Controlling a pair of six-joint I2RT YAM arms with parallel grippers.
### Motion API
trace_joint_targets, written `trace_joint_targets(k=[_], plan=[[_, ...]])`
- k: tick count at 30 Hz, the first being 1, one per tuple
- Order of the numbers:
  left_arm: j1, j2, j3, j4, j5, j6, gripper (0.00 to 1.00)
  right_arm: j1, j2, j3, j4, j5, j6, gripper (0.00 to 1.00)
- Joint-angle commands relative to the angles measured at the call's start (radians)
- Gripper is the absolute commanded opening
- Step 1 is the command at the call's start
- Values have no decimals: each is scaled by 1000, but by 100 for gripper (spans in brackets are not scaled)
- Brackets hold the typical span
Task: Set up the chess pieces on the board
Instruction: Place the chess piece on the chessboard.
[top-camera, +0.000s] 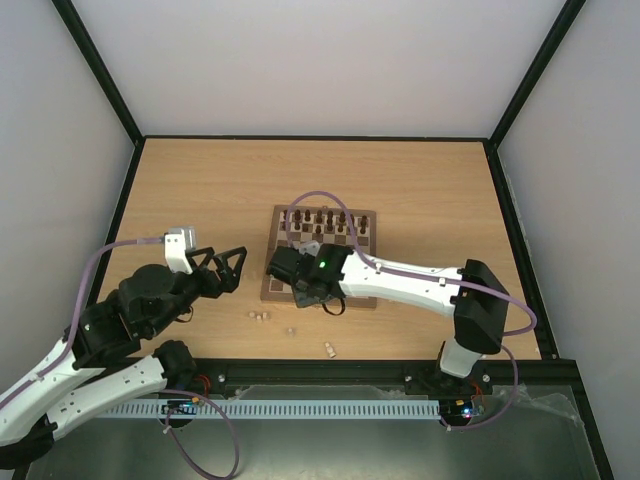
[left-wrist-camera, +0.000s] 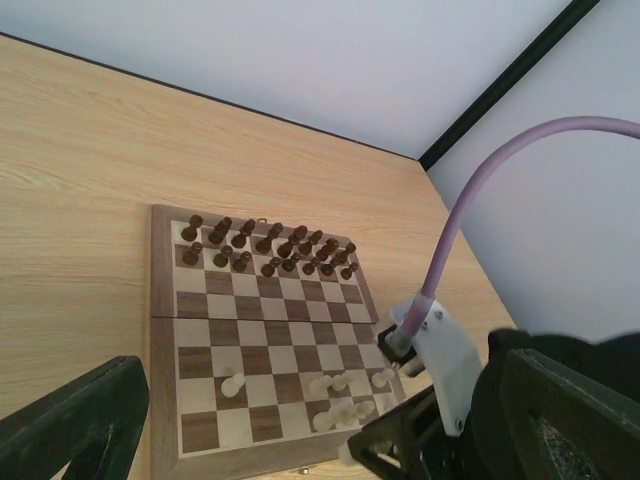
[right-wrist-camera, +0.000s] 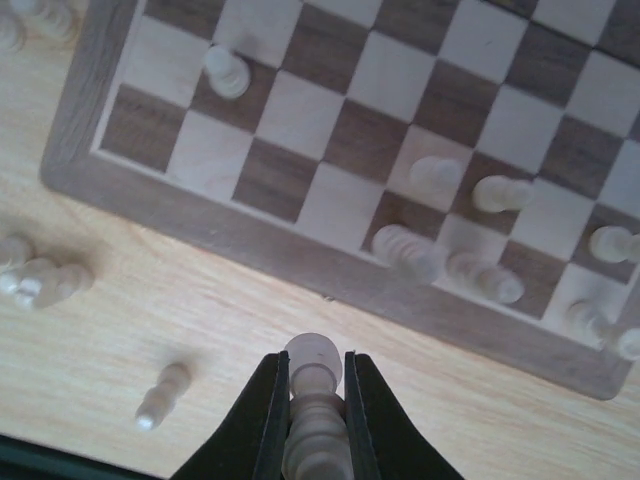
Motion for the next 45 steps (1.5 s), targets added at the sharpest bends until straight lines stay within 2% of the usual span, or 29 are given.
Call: trace_joint_targets(k=[1, 10, 22, 33, 45], plan=[[6, 19, 14, -22, -49, 12, 99, -44, 9, 35, -49, 28, -87, 2], [5, 31, 5, -18, -61, 7, 99, -111, 61, 40, 18, -35, -166, 2], [6, 37, 6, -24, -73, 2, 99, -142, 142, 49, 73, -80, -228, 1], [5, 41, 9, -21, -85, 7, 99, -170, 212, 65, 84, -96, -256, 1], [6, 46, 9, -18, -87, 9, 99, -183, 220, 49, 80, -102, -261, 2]])
